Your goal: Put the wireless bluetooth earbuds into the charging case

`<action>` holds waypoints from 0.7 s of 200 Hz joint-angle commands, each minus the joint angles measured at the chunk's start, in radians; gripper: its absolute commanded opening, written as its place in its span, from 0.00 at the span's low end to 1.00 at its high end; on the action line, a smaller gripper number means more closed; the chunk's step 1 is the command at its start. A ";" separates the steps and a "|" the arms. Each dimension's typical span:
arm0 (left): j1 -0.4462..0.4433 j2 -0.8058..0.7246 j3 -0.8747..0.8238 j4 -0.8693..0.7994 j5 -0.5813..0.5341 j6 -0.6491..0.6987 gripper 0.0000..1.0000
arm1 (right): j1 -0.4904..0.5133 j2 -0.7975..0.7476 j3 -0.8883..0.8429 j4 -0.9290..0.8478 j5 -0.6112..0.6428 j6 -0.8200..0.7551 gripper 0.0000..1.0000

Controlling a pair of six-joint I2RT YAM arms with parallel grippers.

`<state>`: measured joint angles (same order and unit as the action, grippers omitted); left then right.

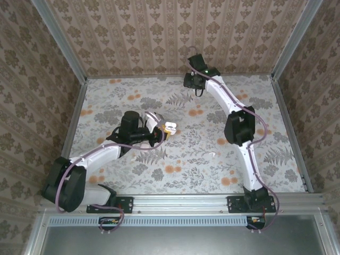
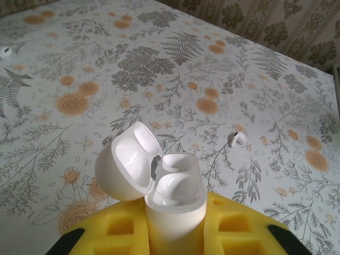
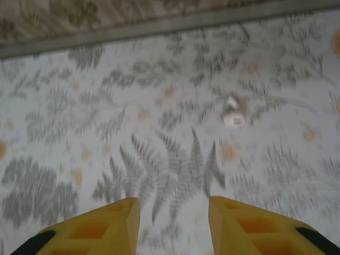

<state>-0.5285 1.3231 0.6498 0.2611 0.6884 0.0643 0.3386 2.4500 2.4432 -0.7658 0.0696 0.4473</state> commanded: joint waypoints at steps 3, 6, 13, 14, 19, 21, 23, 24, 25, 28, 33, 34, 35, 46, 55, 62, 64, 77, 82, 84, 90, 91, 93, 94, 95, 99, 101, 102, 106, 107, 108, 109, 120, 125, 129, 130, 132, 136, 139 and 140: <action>0.007 0.029 0.036 0.056 0.036 -0.019 0.00 | -0.027 0.127 0.179 -0.056 0.028 0.036 0.41; 0.007 0.034 0.036 0.058 0.038 -0.020 0.00 | -0.029 0.141 0.187 -0.048 0.029 0.041 0.41; 0.007 0.044 0.036 0.067 0.042 -0.025 0.00 | -0.037 0.157 0.188 -0.017 0.029 0.054 0.41; 0.006 0.046 0.036 0.070 0.043 -0.026 0.00 | -0.037 0.158 0.188 -0.013 0.029 0.057 0.41; 0.008 0.054 0.036 0.075 0.046 -0.028 0.00 | -0.044 0.170 0.186 0.009 0.028 0.066 0.41; 0.008 0.057 0.036 0.077 0.047 -0.029 0.00 | -0.048 0.175 0.185 0.017 0.027 0.071 0.41; 0.009 0.060 0.036 0.080 0.051 -0.030 0.00 | -0.050 0.179 0.186 0.026 0.027 0.074 0.41; 0.009 0.062 0.036 0.080 0.052 -0.031 0.00 | -0.051 0.181 0.186 0.030 0.028 0.076 0.41; 0.009 0.063 0.036 0.081 0.052 -0.032 0.00 | -0.052 0.183 0.186 0.032 0.028 0.078 0.41; 0.010 0.068 0.036 0.086 0.055 -0.034 0.00 | -0.055 0.190 0.186 0.045 0.027 0.083 0.41; 0.010 0.075 0.035 0.092 0.059 -0.038 0.00 | -0.060 0.200 0.186 0.064 0.027 0.091 0.42; 0.009 0.077 0.036 0.093 0.060 -0.038 0.00 | -0.061 0.202 0.186 0.067 0.027 0.093 0.42; 0.010 0.078 0.036 0.094 0.062 -0.038 0.00 | -0.062 0.204 0.185 0.069 0.027 0.093 0.42; 0.012 0.092 0.038 0.103 0.068 -0.043 0.00 | -0.071 0.223 0.186 0.102 0.031 0.112 0.43; 0.012 0.101 0.039 0.107 0.076 -0.045 0.00 | -0.078 0.237 0.186 0.127 0.030 0.130 0.44; 0.015 0.108 0.040 0.107 0.080 -0.046 0.00 | -0.084 0.245 0.186 0.143 0.029 0.141 0.44; 0.015 0.110 0.040 0.107 0.082 -0.047 0.00 | -0.085 0.248 0.185 0.147 0.029 0.144 0.44; 0.019 0.119 0.043 0.109 0.089 -0.049 0.00 | -0.091 0.267 0.187 0.171 0.023 0.161 0.45; 0.020 0.121 0.043 0.111 0.092 -0.050 0.00 | -0.093 0.273 0.187 0.183 0.018 0.167 0.45; 0.021 0.122 0.043 0.113 0.093 -0.050 0.00 | -0.093 0.276 0.186 0.188 0.015 0.168 0.45; 0.022 0.125 0.044 0.114 0.094 -0.052 0.00 | -0.097 0.286 0.188 0.202 0.004 0.175 0.45; 0.022 0.126 0.044 0.114 0.094 -0.052 0.00 | -0.097 0.287 0.187 0.205 0.003 0.177 0.45; 0.022 0.126 0.044 0.114 0.095 -0.052 0.00 | -0.097 0.290 0.187 0.210 -0.001 0.180 0.45; 0.022 0.127 0.043 0.115 0.096 -0.052 0.00 | -0.096 0.291 0.187 0.212 -0.003 0.181 0.45; 0.023 0.127 0.043 0.115 0.096 -0.053 0.00 | -0.098 0.293 0.187 0.216 -0.005 0.182 0.45; 0.024 0.129 0.043 0.118 0.097 -0.053 0.00 | -0.098 0.298 0.188 0.224 -0.012 0.188 0.46; 0.024 0.128 0.042 0.119 0.099 -0.055 0.00 | -0.099 0.301 0.188 0.224 -0.016 0.190 0.46; 0.025 0.129 0.042 0.119 0.099 -0.055 0.00 | -0.099 0.303 0.189 0.225 -0.018 0.192 0.46; 0.025 0.131 0.042 0.120 0.101 -0.056 0.00 | -0.100 0.311 0.191 0.239 -0.022 0.197 0.46; 0.024 0.131 0.042 0.121 0.101 -0.057 0.00 | -0.099 0.312 0.191 0.246 -0.024 0.198 0.46; 0.025 0.132 0.042 0.122 0.101 -0.057 0.00 | -0.099 0.314 0.193 0.251 -0.025 0.200 0.46; 0.026 0.132 0.042 0.122 0.102 -0.058 0.00 | -0.099 0.316 0.193 0.253 -0.026 0.201 0.46; 0.028 0.135 0.039 0.130 0.107 -0.062 0.00 | -0.101 0.334 0.204 0.265 -0.034 0.217 0.46; 0.030 0.136 0.038 0.131 0.110 -0.064 0.00 | -0.101 0.341 0.208 0.269 -0.037 0.222 0.46; 0.030 0.135 0.037 0.133 0.111 -0.064 0.00 | -0.102 0.347 0.211 0.273 -0.039 0.227 0.46; 0.030 0.135 0.037 0.133 0.112 -0.066 0.00 | -0.102 0.348 0.212 0.274 -0.039 0.228 0.46; 0.030 0.134 0.037 0.135 0.111 -0.067 0.00 | -0.101 0.351 0.213 0.276 -0.039 0.231 0.46; 0.031 0.135 0.036 0.136 0.113 -0.068 0.00 | -0.102 0.356 0.215 0.279 -0.041 0.234 0.46; 0.032 0.136 0.035 0.137 0.112 -0.069 0.00 | -0.102 0.360 0.216 0.281 -0.043 0.240 0.46; 0.032 0.136 0.035 0.138 0.113 -0.069 0.00 | -0.101 0.361 0.217 0.283 -0.043 0.241 0.46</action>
<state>-0.5083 1.4517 0.6617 0.3553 0.7612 0.0174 0.2329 2.7659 2.6167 -0.5438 0.0601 0.6331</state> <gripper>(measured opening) 0.198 0.463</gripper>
